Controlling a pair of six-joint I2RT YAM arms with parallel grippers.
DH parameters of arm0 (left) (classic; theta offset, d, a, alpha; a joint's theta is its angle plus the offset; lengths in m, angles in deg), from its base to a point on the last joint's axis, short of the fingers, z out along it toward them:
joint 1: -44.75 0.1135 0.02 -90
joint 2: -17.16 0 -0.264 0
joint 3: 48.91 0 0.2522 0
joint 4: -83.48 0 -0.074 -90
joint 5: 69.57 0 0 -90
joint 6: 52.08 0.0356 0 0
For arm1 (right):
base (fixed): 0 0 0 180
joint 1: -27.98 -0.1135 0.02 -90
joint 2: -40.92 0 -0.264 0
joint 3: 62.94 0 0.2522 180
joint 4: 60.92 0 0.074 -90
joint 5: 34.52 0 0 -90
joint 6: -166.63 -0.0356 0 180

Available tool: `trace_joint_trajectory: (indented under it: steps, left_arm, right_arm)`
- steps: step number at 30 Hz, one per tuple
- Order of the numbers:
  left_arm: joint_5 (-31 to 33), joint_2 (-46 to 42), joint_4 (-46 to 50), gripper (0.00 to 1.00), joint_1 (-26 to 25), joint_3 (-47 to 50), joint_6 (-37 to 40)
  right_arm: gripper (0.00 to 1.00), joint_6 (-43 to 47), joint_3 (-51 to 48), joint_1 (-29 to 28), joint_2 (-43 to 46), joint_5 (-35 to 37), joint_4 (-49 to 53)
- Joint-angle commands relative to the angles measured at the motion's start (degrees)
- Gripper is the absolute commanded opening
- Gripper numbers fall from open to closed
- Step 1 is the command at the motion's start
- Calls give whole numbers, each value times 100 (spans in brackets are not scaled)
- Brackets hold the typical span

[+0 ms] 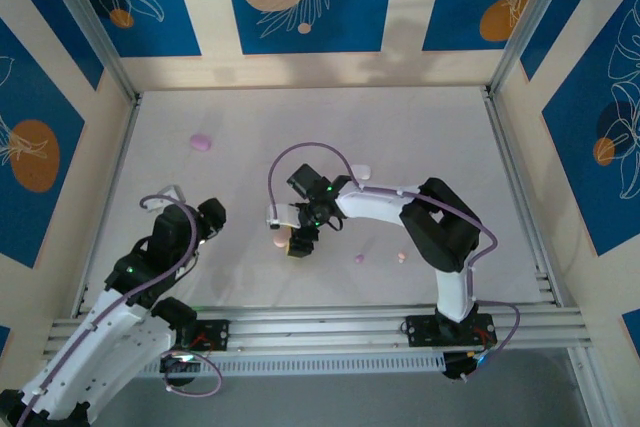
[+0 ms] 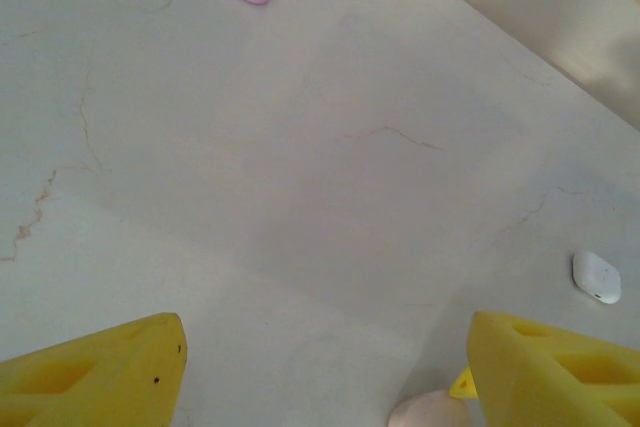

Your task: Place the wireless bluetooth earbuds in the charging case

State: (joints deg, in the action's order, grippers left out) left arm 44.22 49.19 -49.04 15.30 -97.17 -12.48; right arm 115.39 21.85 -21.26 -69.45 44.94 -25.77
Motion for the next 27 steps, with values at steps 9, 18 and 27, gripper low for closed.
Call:
trace_joint_trajectory:
  steps: [9,18,27]
  left_arm:
    - [-64,-21,-136,73,71,164,170]
    - [-69,23,-245,74,76,217,161]
    - [-167,106,-363,73,80,243,126]
  right_arm:
    - [72,696,53,29,-372,34,-242]
    - [65,624,62,48,-301,-118,503]
    - [69,-87,-370,20,193,-37,660]
